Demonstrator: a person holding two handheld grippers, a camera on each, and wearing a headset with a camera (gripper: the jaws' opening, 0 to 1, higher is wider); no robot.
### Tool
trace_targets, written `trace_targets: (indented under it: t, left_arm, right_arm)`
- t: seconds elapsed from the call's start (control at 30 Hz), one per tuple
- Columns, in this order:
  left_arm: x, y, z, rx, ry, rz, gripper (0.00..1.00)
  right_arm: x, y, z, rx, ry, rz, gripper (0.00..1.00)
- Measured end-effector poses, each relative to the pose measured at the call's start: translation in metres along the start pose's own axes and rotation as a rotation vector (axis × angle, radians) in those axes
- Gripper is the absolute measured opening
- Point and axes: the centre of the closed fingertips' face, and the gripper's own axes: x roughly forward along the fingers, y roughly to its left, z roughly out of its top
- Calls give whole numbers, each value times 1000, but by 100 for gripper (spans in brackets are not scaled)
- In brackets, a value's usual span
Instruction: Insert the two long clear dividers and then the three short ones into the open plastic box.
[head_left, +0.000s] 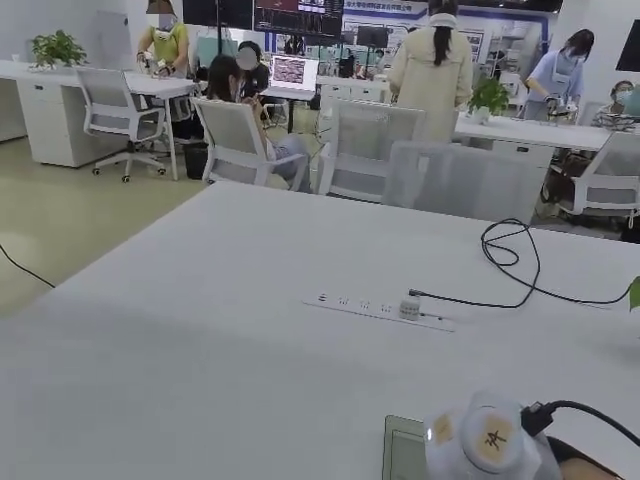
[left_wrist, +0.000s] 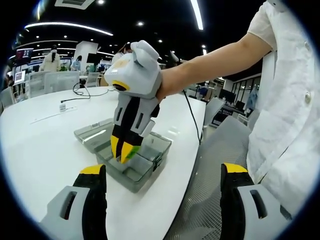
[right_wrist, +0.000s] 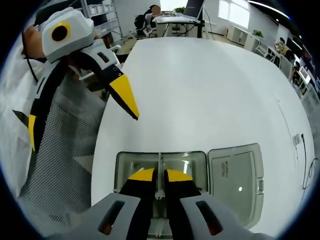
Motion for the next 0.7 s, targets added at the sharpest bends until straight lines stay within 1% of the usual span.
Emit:
trace_targets:
  t: [0.2, 0.37, 0.53, 0.7]
  left_arm:
    - [-1, 1, 1, -1, 0, 5, 96]
    - [-1, 2, 4, -4, -5, 9, 96]
    - [-1, 2, 4, -5, -5, 11, 96]
    - [-2, 2, 5, -6, -5, 12, 96]
  right_arm:
    - [-16, -4, 5, 36, -54, -21, 9]
    - [-32, -3, 9, 52, -94, -34, 12]
    - [-46, -2, 9, 61, -120, -48, 16]
    - [-59, -1, 5, 67, -133, -59, 21]
